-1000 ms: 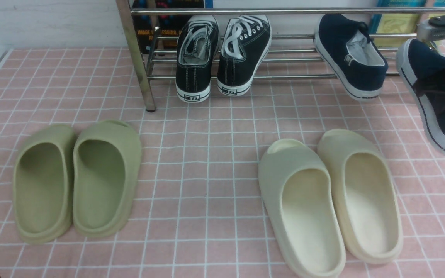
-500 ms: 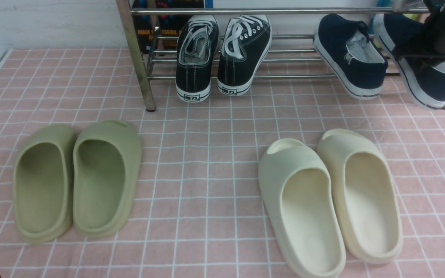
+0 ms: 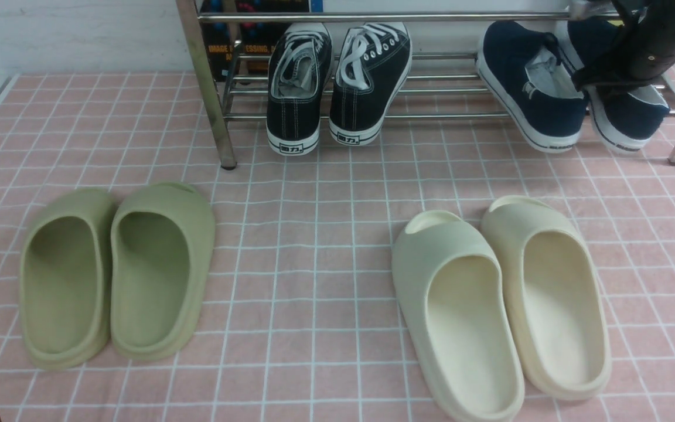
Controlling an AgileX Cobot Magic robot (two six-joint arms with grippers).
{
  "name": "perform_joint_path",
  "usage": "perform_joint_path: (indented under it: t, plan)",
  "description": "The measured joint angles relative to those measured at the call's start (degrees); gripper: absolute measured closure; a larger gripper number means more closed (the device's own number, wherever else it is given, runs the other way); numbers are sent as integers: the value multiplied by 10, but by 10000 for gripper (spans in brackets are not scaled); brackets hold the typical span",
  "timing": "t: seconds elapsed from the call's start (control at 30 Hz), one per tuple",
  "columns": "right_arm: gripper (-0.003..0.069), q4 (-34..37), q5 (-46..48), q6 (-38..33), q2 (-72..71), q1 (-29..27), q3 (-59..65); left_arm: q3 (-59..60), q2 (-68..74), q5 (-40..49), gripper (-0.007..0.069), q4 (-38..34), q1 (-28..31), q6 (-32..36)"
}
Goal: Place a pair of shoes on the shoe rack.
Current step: Use the right arm to put a shoe into the shoe rack
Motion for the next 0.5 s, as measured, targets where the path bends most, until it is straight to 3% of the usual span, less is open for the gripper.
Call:
perform_joint_path:
  t: [0.13,0.23,0.33,0.43,0.5]
  plan:
    - [503,-2,-8,-2,0,0,-1,0,0,0,388,0,0,0]
    - [358,-4,13,-2,-7,-1,-1,0,0,0,388,0,0,0]
    - [272,-3,61,3,-28,-1,-1,0,0,0,388,0,0,0]
    - [255,-3,108,5,-53,-1,-2,0,0,0,388,0,0,0]
    - [282,-4,157,5,-92,-1,1,0,0,0,388,1,0,0]
